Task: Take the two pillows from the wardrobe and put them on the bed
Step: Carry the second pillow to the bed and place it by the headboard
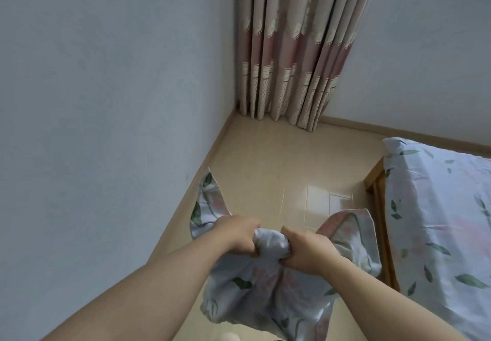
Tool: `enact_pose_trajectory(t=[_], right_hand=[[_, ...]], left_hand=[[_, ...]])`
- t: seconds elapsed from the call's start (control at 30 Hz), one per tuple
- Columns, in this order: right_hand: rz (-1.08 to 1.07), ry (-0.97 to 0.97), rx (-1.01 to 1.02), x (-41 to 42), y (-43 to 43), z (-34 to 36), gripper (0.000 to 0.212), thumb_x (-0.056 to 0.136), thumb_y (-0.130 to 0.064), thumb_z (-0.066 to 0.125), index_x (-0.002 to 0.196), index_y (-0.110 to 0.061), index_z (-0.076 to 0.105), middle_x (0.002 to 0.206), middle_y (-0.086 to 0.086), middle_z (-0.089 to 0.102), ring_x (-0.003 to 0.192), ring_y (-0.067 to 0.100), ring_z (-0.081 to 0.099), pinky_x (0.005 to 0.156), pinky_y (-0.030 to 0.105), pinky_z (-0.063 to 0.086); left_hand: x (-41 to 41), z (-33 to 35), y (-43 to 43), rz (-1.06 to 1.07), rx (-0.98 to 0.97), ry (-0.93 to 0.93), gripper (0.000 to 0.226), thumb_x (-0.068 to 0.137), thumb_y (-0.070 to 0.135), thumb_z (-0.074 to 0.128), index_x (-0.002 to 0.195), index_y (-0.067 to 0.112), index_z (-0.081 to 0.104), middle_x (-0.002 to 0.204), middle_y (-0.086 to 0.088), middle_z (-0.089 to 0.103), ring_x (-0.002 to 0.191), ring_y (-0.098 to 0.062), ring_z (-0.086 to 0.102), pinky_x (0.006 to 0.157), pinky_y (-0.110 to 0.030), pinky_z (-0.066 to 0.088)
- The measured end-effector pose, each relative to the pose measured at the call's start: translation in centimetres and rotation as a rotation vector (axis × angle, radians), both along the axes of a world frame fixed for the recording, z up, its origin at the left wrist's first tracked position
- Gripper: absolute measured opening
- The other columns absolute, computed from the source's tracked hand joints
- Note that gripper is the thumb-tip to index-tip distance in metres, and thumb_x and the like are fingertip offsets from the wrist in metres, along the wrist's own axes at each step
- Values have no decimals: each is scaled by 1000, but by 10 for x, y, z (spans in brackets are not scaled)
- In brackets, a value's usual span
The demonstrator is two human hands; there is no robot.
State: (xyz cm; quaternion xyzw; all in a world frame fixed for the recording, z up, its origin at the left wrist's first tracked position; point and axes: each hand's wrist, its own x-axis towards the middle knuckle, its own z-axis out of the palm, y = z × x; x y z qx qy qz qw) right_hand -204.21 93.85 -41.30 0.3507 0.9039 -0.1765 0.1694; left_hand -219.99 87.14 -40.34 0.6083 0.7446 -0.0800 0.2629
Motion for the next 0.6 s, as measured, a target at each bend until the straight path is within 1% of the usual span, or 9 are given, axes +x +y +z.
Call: enact_pose_trajectory(t=[0.03,0.13,0.2,0.37,0.6], right_hand=[[-18,-5,-1,-5,12,0,37,79,-34,58,110,-16,46,112,9,64,93,31,58,66,30,37],[-80,25,-9,-15,55,-7,38,80,-36,58,110,-17,46,112,7,65,99,32,60,66,30,37],[-95,35,2,-23,82,-8,37,80,-36,57,110,-17,46,111,7,65,99,32,61,66,30,37],[-136,56,-26,-34,184,-14,34,79,-34,58,106,-17,47,109,7,65,97,32,61,66,30,37],[-175,72,-50,-17,342,-11,35,80,-33,57,108,-15,46,109,9,66,97,33,62,66,30,37]], left_hand=[[-6,1,15,-27,3,13,41,74,39,68,107,21,52,116,-4,63,106,-28,58,71,-30,39],[-19,-4,67,-74,-3,46,39,75,39,67,106,22,51,114,-5,65,105,-28,59,70,-30,36],[-27,-4,96,-90,-2,62,39,75,39,66,106,22,51,115,-6,64,106,-29,59,71,-30,35],[-39,-7,201,-100,2,85,37,75,38,66,103,21,50,115,-7,63,106,-29,58,71,-30,37],[-21,3,361,-124,-5,87,38,74,40,66,101,20,49,113,-8,64,104,-30,58,69,-30,37]])
